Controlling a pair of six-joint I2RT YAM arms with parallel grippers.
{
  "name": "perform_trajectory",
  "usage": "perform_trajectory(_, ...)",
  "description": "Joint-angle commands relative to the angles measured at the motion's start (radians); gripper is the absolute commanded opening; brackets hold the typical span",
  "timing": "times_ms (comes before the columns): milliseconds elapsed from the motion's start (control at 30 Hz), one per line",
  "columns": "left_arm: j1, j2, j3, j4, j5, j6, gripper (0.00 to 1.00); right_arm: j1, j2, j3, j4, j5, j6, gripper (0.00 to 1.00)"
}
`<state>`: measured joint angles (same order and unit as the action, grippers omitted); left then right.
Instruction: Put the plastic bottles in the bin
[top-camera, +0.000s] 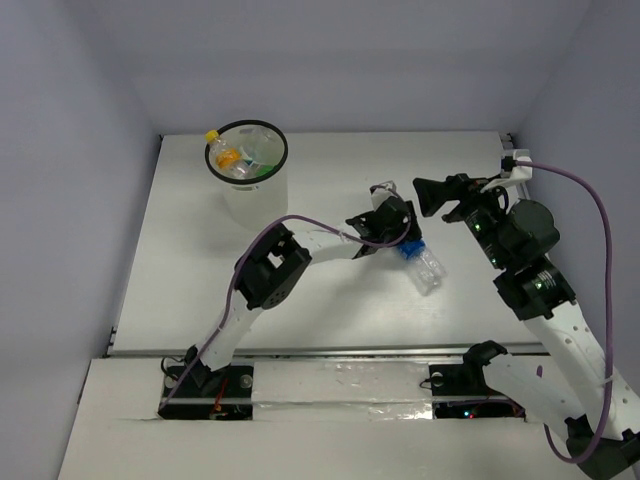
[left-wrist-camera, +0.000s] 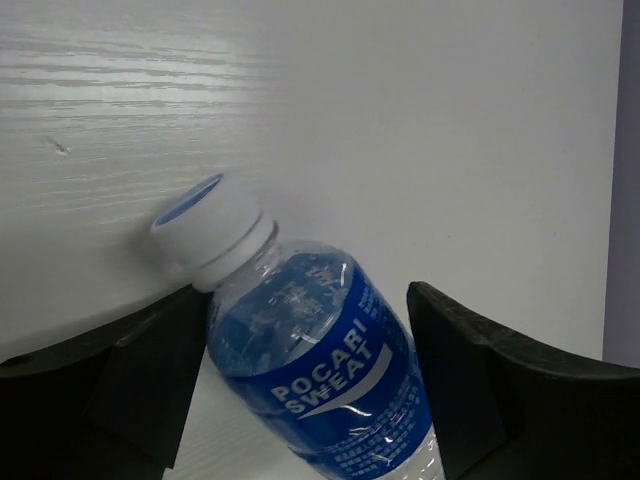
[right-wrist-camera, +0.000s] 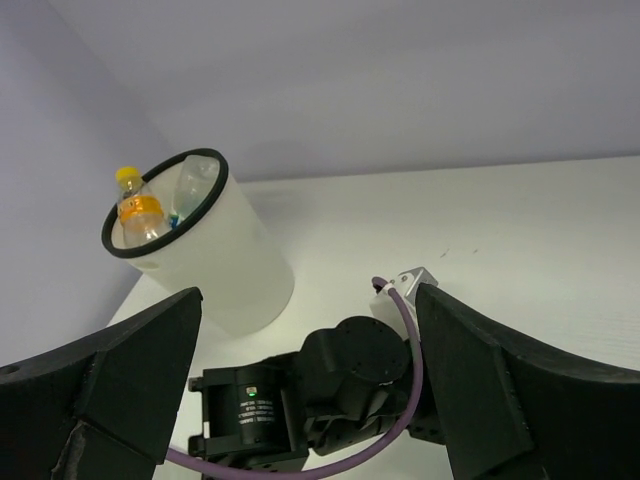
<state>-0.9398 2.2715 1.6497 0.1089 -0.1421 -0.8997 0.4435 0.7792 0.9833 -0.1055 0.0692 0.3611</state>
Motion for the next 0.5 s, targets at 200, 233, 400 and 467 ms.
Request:
perform_trajectory(200, 0.015, -0.081, -0.028, 0.003, -0.079, 0.051, 0.19, -0.003, -0.026, -0.006, 0.026, -0.023, -0.022, 0.93)
perform_trajectory(233, 0.015, -0.123, -0.04, 0.008, -0.097, 0.074, 0.16, -0.003, -0.026, -0.008, 0.029, -0.025, -0.021, 0.93)
perform_trajectory(400, 0.024, -0.269, -0.05, 0.015, -0.134, 0.157, 0.04, -0.003, -0.034, -0.015, 0.038, -0.022, -0.022, 0.92)
perform_trajectory(467, 0.036, -0.364, -0.051, 0.009, -0.149, 0.183, 0.04, -0.003, -0.046, -0.02, 0.036, -0.016, -0.022, 0.92)
